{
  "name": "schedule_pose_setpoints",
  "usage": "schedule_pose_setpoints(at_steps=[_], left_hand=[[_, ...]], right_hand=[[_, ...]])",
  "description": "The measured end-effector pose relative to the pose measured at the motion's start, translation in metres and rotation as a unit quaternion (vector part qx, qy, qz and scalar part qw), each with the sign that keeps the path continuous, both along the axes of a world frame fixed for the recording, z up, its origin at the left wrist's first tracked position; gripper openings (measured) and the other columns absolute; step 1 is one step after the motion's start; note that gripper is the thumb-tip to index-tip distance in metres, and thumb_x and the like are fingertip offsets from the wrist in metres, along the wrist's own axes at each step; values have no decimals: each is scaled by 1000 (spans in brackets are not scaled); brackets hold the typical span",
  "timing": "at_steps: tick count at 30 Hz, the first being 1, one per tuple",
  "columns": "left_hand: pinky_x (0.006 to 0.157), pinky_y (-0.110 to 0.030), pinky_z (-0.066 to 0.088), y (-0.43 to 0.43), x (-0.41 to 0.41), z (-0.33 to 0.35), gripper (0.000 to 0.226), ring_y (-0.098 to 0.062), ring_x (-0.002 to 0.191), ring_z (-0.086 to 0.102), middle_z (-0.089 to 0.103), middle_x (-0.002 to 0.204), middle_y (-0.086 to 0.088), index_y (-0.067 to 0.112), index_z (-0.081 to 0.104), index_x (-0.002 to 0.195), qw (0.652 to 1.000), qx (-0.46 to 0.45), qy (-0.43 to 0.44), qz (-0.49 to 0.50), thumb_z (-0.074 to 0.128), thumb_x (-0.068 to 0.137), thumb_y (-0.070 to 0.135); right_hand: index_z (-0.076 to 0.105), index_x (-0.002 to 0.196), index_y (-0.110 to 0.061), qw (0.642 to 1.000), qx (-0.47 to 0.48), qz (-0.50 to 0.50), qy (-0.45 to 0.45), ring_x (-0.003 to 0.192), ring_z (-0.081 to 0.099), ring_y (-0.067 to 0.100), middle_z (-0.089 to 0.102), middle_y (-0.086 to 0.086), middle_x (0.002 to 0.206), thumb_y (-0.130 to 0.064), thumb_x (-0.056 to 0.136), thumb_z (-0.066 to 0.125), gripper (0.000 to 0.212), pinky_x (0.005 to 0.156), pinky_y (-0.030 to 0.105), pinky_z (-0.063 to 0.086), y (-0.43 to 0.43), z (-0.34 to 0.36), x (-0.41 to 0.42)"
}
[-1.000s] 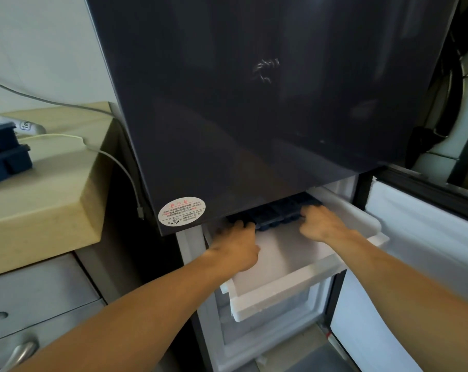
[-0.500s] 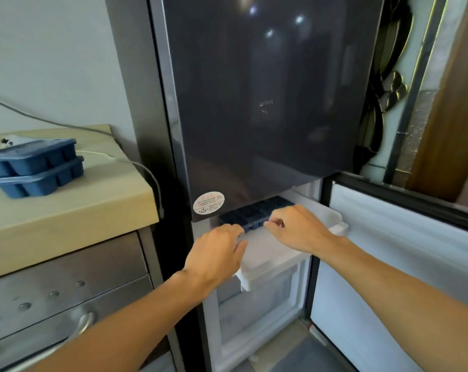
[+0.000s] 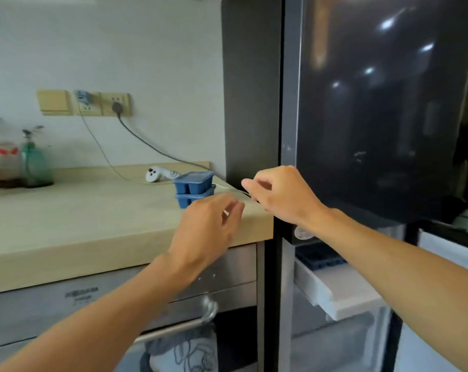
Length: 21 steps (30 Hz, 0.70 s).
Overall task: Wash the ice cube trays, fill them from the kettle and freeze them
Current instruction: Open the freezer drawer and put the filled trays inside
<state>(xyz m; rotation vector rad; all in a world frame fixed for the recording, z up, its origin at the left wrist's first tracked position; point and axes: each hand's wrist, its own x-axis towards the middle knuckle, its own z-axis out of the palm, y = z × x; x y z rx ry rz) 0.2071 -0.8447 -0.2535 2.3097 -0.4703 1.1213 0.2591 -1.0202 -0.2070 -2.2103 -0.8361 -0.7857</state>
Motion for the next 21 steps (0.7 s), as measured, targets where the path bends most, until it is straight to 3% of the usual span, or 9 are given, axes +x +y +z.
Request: schedule_pose_setpoints(at_steps=[2,4,6,9,12,15,21], left_hand=[[61,-37,53,27,-6,11,24,-9,64,61,67,74,14,24,69,84,999,2,-24,48,55,99,37],[62,-41,53,54,-11,18,26,-14,64,62,67,72,10,23,67,81,994,8,-22,103,56,98,38],[65,-42,54,77,-16,19,24,-13,67,63,67,73,11,24,66,81,990,4,-14,143,56,98,38],[71,-41,54,101,-22,15,22,-13,75,64,68,80,13,24,66,86,983,-8,-2,181,57,97,40],[77,-38,55,115,-23,11,23,-14,86,66,70,91,12,23,66,97,978,12,19,207,56,98,43],[80,-35,54,116,-18,10,28,-14,93,65,69,101,10,22,65,108,976,29,29,215,55,98,46],[86,-39,53,94,9,25,46,-21,111,63,64,130,3,20,55,132,973,56,78,209,55,97,51]], right_hand=[[66,69,-12,1000,-7,3,18,65,61,21,65,2,64,-51,94,58,47,65,42,51,40,16,8],[69,86,-15,999,-34,-9,26,81,65,21,71,-1,86,-58,92,60,44,73,41,54,77,27,18],[65,107,-15,995,-83,-43,26,96,62,24,65,0,110,-69,89,58,57,77,40,51,110,33,31],[57,112,-20,980,-155,-108,67,100,57,26,56,5,122,-83,79,55,71,71,38,42,143,31,51],[56,129,-21,958,-212,-173,81,109,55,28,49,8,135,-82,79,57,79,72,37,38,157,21,67],[58,124,-20,963,-195,-176,63,92,51,25,48,8,130,-70,84,60,64,62,33,34,155,15,72],[62,109,-18,985,-112,-119,56,87,55,23,47,3,114,-54,88,65,42,67,34,41,119,14,63]])
